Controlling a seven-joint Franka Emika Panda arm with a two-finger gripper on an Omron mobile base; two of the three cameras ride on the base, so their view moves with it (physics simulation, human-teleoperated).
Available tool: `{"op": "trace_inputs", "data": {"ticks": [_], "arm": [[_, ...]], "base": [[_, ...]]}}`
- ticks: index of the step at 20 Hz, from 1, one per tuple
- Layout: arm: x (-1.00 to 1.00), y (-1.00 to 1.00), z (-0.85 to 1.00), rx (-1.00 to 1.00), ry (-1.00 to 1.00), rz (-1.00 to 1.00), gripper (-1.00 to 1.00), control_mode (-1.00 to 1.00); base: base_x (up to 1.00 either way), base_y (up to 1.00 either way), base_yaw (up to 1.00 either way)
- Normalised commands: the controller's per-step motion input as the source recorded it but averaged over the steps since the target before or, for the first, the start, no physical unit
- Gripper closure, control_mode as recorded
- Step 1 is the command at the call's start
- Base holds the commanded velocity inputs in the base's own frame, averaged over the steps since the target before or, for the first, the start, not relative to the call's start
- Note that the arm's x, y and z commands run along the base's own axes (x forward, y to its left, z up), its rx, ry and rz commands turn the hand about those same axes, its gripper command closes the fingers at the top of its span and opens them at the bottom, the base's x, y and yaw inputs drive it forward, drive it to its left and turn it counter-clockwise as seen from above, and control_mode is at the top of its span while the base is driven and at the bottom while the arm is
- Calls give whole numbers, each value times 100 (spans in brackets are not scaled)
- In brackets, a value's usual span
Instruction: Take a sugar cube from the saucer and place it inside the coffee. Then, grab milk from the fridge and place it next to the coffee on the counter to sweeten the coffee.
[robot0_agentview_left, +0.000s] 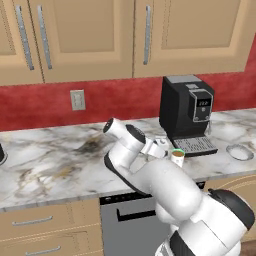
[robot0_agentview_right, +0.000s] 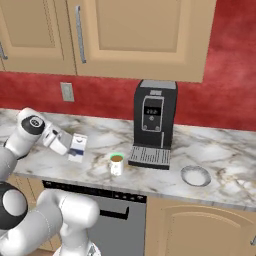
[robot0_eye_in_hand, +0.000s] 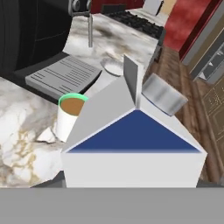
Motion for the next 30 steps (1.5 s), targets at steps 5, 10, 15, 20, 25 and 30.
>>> {"op": "trace_inputs", "data": {"ticks": [5,10,15,20,25,30], "arm": [[6,-36,-15,-2,0,0,100,-100],[28,-4,-27,-5,4,0,100,-100],[31,0,-34,-7,3,0,100,-100],[23,0,-29,-6,2,0,100,-100],[31,0,-28,-8,0,0,100,-100],[29,0,-20,-7,0,0,100,-100]], "base": [[0,0,0],[0,0,0],[0,0,0],[0,0,0],[0,0,0],[0,0,0]]}}
